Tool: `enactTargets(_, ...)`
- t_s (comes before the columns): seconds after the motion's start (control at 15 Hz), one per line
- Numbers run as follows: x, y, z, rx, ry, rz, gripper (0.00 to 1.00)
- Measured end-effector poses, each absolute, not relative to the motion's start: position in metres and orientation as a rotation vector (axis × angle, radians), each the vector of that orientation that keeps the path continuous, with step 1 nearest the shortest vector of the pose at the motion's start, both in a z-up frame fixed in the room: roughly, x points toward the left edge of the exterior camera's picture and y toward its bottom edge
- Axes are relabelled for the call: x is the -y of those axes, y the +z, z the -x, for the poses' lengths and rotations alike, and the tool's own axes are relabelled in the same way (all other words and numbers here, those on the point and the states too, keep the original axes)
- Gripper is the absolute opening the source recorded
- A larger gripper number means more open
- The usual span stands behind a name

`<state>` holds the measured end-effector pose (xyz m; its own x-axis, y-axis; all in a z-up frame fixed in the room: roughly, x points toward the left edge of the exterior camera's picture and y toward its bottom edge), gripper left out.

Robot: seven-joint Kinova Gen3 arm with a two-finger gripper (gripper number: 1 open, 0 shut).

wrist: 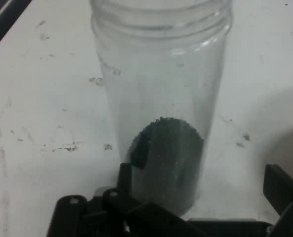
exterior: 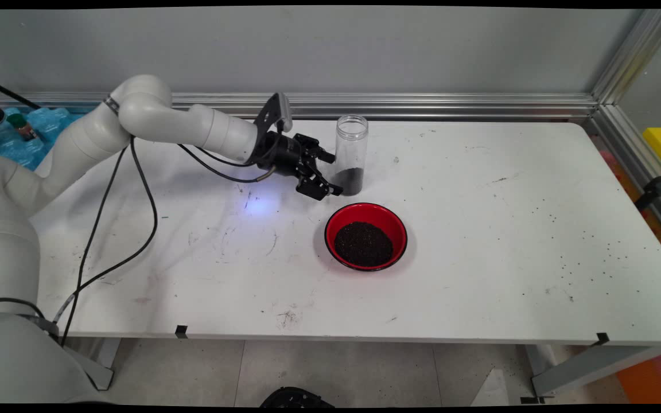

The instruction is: Pick up the black seasoning powder from the table

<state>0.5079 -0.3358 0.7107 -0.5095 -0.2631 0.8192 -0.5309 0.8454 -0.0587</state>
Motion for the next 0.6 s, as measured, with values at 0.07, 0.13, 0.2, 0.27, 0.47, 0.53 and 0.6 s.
enactTargets(0.07,0.338,0.707,-0.507,2.125,0.379,-0.58,1.0)
enactTargets(0.13,0.34,0.705,-0.507,2.124,0.377,-0.583,1.0)
enactTargets(0.2,0.342,0.702,-0.506,2.123,0.376,-0.586,1.0)
enactTargets(0.27,0.344,0.698,-0.506,2.122,0.373,-0.59,1.0)
enactTargets(0.47,0.35,0.689,-0.503,2.121,0.365,-0.596,1.0)
enactTargets(0.53,0.351,0.686,-0.503,2.12,0.364,-0.597,1.0)
enactTargets(0.6,0.353,0.684,-0.502,2.12,0.364,-0.599,1.0)
